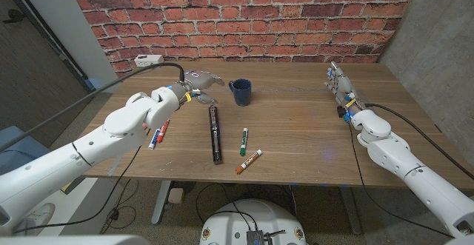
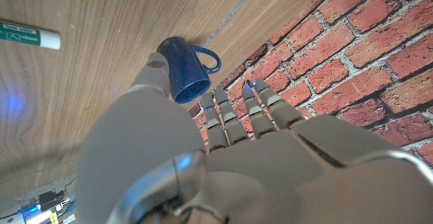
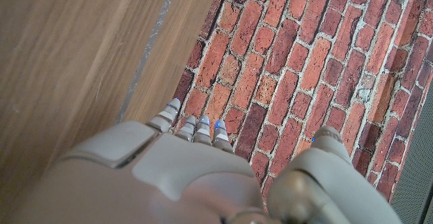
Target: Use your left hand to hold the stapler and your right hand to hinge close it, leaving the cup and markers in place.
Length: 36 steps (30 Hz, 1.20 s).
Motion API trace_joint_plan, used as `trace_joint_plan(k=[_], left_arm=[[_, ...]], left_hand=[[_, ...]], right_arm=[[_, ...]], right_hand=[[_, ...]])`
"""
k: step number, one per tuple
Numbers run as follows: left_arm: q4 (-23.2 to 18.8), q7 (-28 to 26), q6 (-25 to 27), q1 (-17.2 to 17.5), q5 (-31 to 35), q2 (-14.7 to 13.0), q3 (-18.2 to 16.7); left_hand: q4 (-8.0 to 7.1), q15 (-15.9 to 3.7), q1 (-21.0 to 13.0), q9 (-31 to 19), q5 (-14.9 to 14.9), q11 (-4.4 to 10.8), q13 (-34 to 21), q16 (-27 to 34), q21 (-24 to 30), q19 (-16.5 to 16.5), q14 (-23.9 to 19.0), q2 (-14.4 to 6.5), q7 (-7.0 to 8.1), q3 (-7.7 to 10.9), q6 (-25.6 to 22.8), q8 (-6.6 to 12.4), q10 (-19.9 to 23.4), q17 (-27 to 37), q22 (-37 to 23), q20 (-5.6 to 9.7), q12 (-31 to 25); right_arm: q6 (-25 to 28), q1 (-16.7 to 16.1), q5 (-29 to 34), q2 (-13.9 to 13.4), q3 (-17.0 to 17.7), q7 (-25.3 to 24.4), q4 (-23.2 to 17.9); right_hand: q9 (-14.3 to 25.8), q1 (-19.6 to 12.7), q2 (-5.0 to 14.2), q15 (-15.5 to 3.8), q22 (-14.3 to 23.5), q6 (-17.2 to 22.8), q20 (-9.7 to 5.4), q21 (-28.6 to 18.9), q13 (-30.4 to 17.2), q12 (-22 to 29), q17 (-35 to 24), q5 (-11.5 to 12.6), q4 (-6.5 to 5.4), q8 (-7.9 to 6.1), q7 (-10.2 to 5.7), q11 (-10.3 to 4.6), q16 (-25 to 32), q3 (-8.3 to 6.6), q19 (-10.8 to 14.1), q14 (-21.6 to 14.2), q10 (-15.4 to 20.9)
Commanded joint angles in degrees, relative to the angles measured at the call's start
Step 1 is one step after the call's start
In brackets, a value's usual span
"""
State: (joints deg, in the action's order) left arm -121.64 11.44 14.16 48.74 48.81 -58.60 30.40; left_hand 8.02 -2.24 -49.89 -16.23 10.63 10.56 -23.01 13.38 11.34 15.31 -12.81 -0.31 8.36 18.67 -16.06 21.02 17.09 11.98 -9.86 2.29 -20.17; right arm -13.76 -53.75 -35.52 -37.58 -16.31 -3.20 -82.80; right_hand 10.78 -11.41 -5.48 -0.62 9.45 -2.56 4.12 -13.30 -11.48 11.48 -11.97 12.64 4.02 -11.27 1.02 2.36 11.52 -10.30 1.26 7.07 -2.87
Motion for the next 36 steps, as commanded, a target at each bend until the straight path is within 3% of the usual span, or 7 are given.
trace_joint_plan(k=[1, 13, 17, 27, 36], left_arm=[[1.4, 1.4, -2.6, -0.7, 0.9, 0.5, 0.0], [3.0, 3.3, -5.7, -2.1, 1.9, 0.6, 0.9], [3.7, 5.0, -6.8, -3.0, 1.8, 1.0, 1.5], [5.3, 6.8, -9.3, -4.4, 0.9, 1.7, 2.3], [6.7, 7.6, -11.2, -5.4, 0.6, 2.3, 3.2]], left_hand=[[-0.44, -7.87, 2.1, 0.1, 0.1, -0.23, -0.4, -0.5, -0.2, -0.7, -0.1, 0.6, -0.09, -0.95, 0.6, -0.18, -0.3, 0.0, -0.1, 1.32, 0.2], [0.45, -7.8, 0.8, 0.2, 0.6, -0.23, -0.5, -1.1, -0.2, -0.7, 0.6, 0.6, 0.18, -0.62, 0.8, -0.25, -0.7, -0.6, -0.1, 1.59, 0.6], [1.25, -7.2, -1.6, 0.3, 0.7, -0.64, -0.5, -1.7, -0.5, -1.4, 1.7, -1.2, 0.01, 1.13, 1.4, -0.45, -2.1, -0.8, -0.1, 1.33, 1.6], [2.06, -6.82, -4.9, 0.6, 1.9, -1.66, 0.1, -2.2, -0.4, -1.6, 2.6, -2.7, -0.43, 3.64, 4.4, -1.81, -4.0, -1.1, 0.0, 1.44, 3.4], [2.15, -7.21, -7.5, 0.8, 4.7, -0.9, 0.4, -1.5, 0.4, 1.0, 0.7, -3.3, -0.18, 5.98, 2.8, -1.35, -2.6, -0.9, 0.0, 1.85, 3.5]], right_arm=[[0.3, 0.3, 0.1, 0.4, -0.3, -0.3, 0.4], [0.6, 0.5, 0.5, 0.2, -0.3, -0.7, 0.2], [1.0, 0.6, 0.6, 0.2, -0.4, -1.1, 0.1], [1.3, 0.8, 0.9, 0.3, -0.4, -1.7, 0.1], [1.5, 0.9, 1.0, 0.5, -0.5, -2.1, 0.3]], right_hand=[[0.1, -0.2, 0.46, -0.08, 0.3, 0.1, 0.4, 0.2, 0.0, 0.2, -0.2, -0.2, 0.01, 0.0, 0.04, -0.36, 0.4, 0.38, 0.5, 0.0, -0.1], [0.1, -0.2, 0.54, -0.09, 0.4, 0.1, 0.34, 0.4, 0.0, 0.2, -0.1, -0.2, 0.06, -0.01, 0.03, -0.24, 0.5, 0.46, 0.6, -0.1, -0.1], [0.1, -0.1, 0.59, -0.13, 0.4, 0.1, 0.38, 0.5, 0.0, 0.2, -0.1, -0.2, 0.05, 0.0, -0.01, -0.24, 0.4, 0.49, 0.6, 0.0, -0.1], [0.1, -0.2, 0.76, -0.12, 0.4, 0.1, 0.38, 0.7, 0.0, 0.2, -0.1, -0.2, 0.09, 0.01, 0.05, -0.18, 0.4, 0.48, 0.6, 0.0, -0.1], [0.1, -0.3, 0.85, -0.14, 0.4, 0.0, 0.33, 0.9, 0.0, 0.2, -0.1, -0.2, 0.15, 0.01, 0.04, -0.34, 0.4, 0.52, 0.6, 0.0, -0.2]])
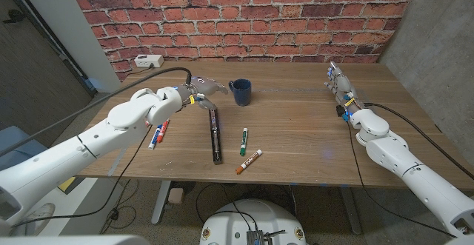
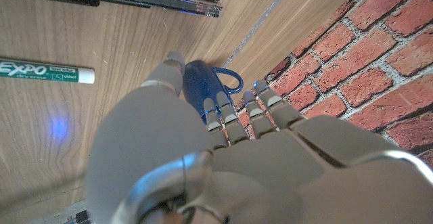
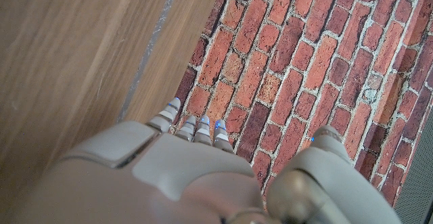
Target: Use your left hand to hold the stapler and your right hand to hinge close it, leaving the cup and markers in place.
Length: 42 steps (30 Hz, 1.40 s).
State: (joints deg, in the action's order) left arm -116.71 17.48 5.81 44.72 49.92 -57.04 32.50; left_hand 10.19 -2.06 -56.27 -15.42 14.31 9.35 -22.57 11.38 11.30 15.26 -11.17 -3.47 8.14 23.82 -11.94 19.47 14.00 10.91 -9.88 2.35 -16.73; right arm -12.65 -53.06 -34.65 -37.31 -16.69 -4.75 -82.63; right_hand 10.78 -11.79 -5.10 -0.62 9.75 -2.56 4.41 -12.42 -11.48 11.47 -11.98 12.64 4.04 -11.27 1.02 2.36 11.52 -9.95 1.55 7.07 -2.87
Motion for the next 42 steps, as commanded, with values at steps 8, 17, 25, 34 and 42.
trace_joint_plan(k=[8, 17, 25, 34, 42], left_arm=[[2.5, 2.9, -4.5, -2.1, -0.3, 0.5, 1.7], [2.9, 4.8, -6.1, -2.7, 0.9, -0.1, 2.5], [2.7, 4.5, -5.7, -2.1, 2.3, -0.5, 2.0], [2.9, 4.8, -6.2, -2.1, 3.1, -0.6, 2.0], [3.2, 5.0, -6.3, -2.0, 3.2, -0.4, 2.0]], left_hand=[[0.03, -7.43, -2.3, 0.0, 3.0, 0.73, 0.0, 0.5, 0.0, 0.4, -1.0, -0.4, -0.01, 1.97, -1.7, 0.43, 0.9, 0.3, 0.0, 1.5, 0.2], [-0.2, -7.89, -3.1, -0.1, 5.6, 1.2, -0.1, 0.9, -0.2, 0.3, -2.0, -0.2, 0.05, 3.3, -2.2, 0.68, 2.3, 0.6, 0.1, 1.56, 0.0], [-0.52, -7.86, -2.9, 0.0, 6.8, 1.08, -0.2, 0.8, -0.8, -1.6, -1.8, 0.3, 0.08, 3.72, -2.1, 0.63, 2.4, 0.8, 0.1, 0.85, 0.2], [-0.77, -8.08, -2.6, 0.0, 7.6, 1.01, -0.3, 1.0, -0.8, -1.9, -2.2, 0.6, 0.15, 3.95, -2.8, 0.9, 2.8, 1.0, 0.1, 0.93, 0.1], [-0.93, -7.96, -2.3, 0.0, 8.3, 0.86, -0.4, 0.9, -0.8, -2.3, -2.1, 0.8, 0.11, 4.21, -3.2, 1.07, 3.1, 1.0, 0.1, 0.8, 0.1]], right_arm=[[0.7, 0.4, 0.4, 0.5, -0.4, -1.0, 0.2], [1.1, 0.0, 0.6, 0.2, -0.3, -1.6, -0.5], [1.1, -0.2, 0.3, 0.3, -0.2, -1.6, -0.4], [1.1, -0.3, 0.4, 0.4, -0.3, -1.6, -0.4], [1.3, -0.7, 0.4, 0.2, -0.1, -2.0, -0.7]], right_hand=[[0.1, 0.1, 0.54, -0.1, 0.1, 0.0, 0.08, 0.1, 0.0, 0.2, -0.1, -0.2, 0.14, 0.01, 0.01, -0.25, 0.4, 0.23, 0.4, 0.1, -0.2], [0.1, 0.0, 0.76, -0.14, 0.1, 0.0, 0.13, 0.3, 0.0, 0.2, 0.0, -0.2, 0.2, 0.02, 0.0, -0.31, 0.4, 0.18, 0.4, 0.1, -0.2], [0.1, -0.1, 0.91, -0.16, 0.1, 0.0, 0.08, 0.4, 0.0, 0.2, 0.0, -0.2, 0.24, 0.01, 0.0, -0.16, 0.4, 0.17, 0.4, 0.1, -0.1], [0.1, -0.2, 0.97, -0.11, 0.1, 0.1, 0.1, 0.5, 0.0, 0.2, 0.0, -0.2, 0.3, 0.0, 0.06, -0.16, 0.4, 0.21, 0.4, 0.1, -0.1], [0.1, -0.2, 0.98, -0.09, 0.1, 0.1, 0.08, 0.6, 0.0, 0.2, 0.0, -0.2, 0.34, -0.01, 0.06, -0.25, 0.4, 0.26, 0.5, 0.1, -0.1]])
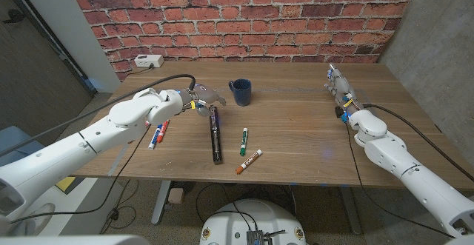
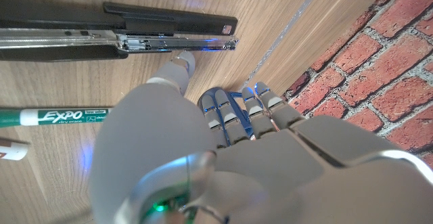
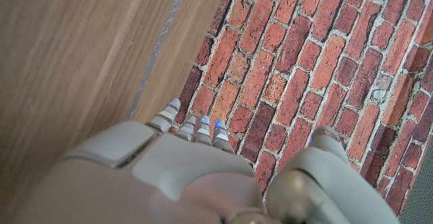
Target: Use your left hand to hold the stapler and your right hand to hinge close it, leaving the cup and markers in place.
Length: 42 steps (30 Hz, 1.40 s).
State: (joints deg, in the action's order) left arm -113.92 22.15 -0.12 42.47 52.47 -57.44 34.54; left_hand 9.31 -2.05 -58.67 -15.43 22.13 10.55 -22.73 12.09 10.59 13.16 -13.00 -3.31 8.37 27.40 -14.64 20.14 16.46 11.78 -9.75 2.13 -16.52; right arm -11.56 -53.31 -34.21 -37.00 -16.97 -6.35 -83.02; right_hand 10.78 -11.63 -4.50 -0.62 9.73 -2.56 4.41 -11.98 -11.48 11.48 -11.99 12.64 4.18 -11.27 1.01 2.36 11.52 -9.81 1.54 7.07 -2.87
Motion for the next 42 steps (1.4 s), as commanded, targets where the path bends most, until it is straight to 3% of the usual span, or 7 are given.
trace_joint_plan(k=[1, 42], left_arm=[[0.4, 0.4, -0.5, 0.2, 0.8, 0.1, 0.0], [2.4, 0.4, -2.6, -0.5, 2.6, 1.0, 1.7]], left_hand=[[-0.05, -7.99, 0.1, 0.0, 0.5, -0.34, -0.3, 0.2, -0.1, -0.2, -0.3, 0.6, -0.11, 0.66, -0.5, 0.4, 0.7, 0.2, -0.1, 1.02, -0.2], [-0.4, -7.76, 1.4, 0.2, 3.0, -0.58, -0.6, -0.1, 0.2, -0.7, 0.2, 1.6, 0.0, 1.83, -0.5, 0.31, 0.6, 0.3, -0.1, 0.92, 0.3]], right_arm=[[0.1, -0.5, 0.0, -0.2, 0.2, -0.3, -0.3], [0.5, -0.5, 0.5, -0.7, 0.3, -0.6, 0.4]], right_hand=[[0.1, -0.3, 0.38, -0.11, 0.1, 0.1, 0.09, 0.2, 0.0, 0.2, 0.0, -0.2, 0.2, 0.0, 0.03, -0.22, 0.4, 0.13, 0.5, 0.1, -0.1], [0.1, -0.2, 0.34, -0.02, 0.1, 0.1, 0.3, 0.5, 0.0, 0.2, 0.0, -0.3, 0.31, -0.04, 0.09, -0.21, 0.4, 0.48, 0.6, 0.1, -0.1]])
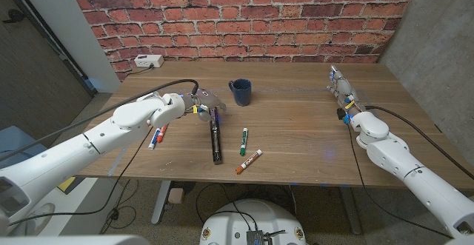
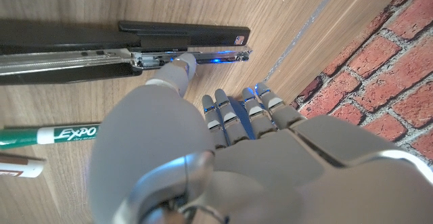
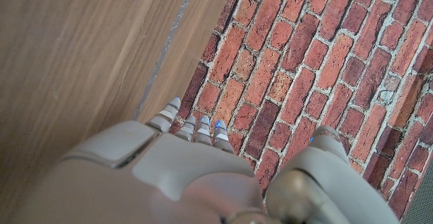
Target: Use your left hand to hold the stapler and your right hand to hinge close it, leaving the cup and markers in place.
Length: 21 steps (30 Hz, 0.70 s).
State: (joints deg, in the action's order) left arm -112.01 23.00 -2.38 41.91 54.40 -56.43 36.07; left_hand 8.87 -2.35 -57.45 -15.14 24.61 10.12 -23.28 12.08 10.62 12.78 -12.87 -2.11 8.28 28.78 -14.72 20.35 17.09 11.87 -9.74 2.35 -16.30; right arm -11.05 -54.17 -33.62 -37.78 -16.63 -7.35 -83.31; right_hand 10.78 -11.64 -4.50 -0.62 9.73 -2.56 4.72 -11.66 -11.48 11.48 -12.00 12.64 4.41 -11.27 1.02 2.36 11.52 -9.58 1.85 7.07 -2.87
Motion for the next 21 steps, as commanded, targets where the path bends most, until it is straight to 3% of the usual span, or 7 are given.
trace_joint_plan(k=[1, 21], left_arm=[[0.6, -0.4, -0.4, 0.0, 0.7, 0.0, 0.2], [2.8, -0.2, -1.5, -1.8, 1.4, 0.5, 1.0]], left_hand=[[0.04, -7.47, 0.2, -0.1, 0.6, -0.12, -0.1, -0.1, 0.2, -0.3, 0.0, 0.4, 0.09, 0.46, -0.4, 0.12, -0.1, 0.2, -0.1, 0.67, 0.1], [-0.03, -7.52, 0.6, -0.1, 1.6, -0.28, -0.3, -0.1, 0.3, -0.2, -0.2, 0.6, -0.12, 1.09, -1.2, 0.43, 0.6, 0.1, -0.1, 0.76, 0.0]], right_arm=[[0.0, 0.4, -0.1, 0.1, -0.1, 0.4, 0.8], [0.3, 0.8, -0.1, 0.3, -0.2, 0.1, 1.4]], right_hand=[[0.1, -0.2, 0.36, -0.02, 0.1, 0.1, -0.02, 0.2, 0.0, 0.2, 0.0, -0.3, 0.08, -0.04, 0.08, -0.26, 0.4, 0.24, 0.3, 0.1, -0.1], [0.1, -0.3, 0.6, -0.03, 0.1, 0.1, 0.03, 0.3, 0.0, 0.2, 0.0, -0.2, 0.11, -0.01, 0.08, -0.18, 0.5, 0.26, 0.3, 0.1, -0.1]])
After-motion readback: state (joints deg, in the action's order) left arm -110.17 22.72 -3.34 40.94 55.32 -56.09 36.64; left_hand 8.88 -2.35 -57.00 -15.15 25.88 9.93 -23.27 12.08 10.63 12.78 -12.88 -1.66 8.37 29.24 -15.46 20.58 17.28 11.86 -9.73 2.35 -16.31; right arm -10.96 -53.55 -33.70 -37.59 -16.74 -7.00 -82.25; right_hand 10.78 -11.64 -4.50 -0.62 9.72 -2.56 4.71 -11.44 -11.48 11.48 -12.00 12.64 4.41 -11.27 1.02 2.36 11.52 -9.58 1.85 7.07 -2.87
